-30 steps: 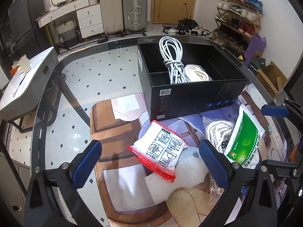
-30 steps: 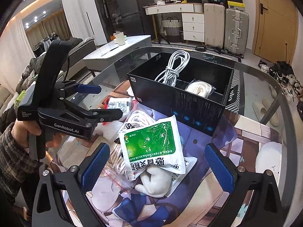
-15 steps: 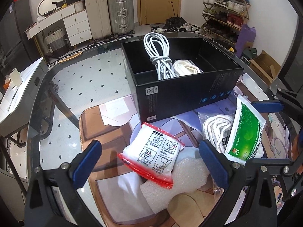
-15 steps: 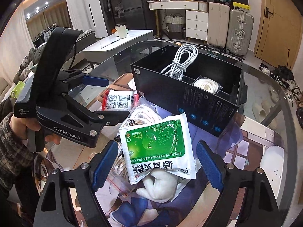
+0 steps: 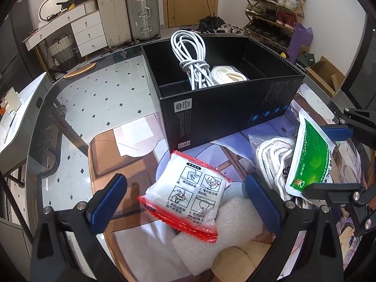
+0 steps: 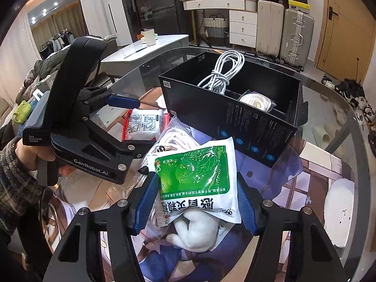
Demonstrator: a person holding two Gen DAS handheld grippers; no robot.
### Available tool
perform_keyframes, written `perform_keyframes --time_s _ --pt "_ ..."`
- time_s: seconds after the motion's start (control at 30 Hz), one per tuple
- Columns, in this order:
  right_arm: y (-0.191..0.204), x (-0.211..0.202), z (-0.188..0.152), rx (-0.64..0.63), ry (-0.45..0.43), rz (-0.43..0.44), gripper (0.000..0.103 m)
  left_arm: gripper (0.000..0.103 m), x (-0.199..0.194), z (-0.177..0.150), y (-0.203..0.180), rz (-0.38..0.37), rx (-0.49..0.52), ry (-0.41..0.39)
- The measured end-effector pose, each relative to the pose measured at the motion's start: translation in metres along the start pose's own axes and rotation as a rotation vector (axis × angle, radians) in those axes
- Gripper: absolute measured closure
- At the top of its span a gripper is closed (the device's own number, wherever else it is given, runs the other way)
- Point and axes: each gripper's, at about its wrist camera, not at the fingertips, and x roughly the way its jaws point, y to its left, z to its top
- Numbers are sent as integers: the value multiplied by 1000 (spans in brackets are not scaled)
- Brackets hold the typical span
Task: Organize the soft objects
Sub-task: 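Close right tool on the green-labelled packet while left tool grasps the red-edged packet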
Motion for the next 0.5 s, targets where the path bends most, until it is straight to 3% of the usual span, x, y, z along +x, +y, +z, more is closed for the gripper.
perform_keyframes --time_s 0.13,0.3,0.5 --pt "-1 -1 -1 1 3 1 45 11 3 -1 -1 -11 -2 7" --pt "-4 -3 -2 5 7 12 50 29 3 0 -3 -24 3 8" --pt "-10 -7 -3 35 4 38 61 39 0 1 -4 -12 18 0"
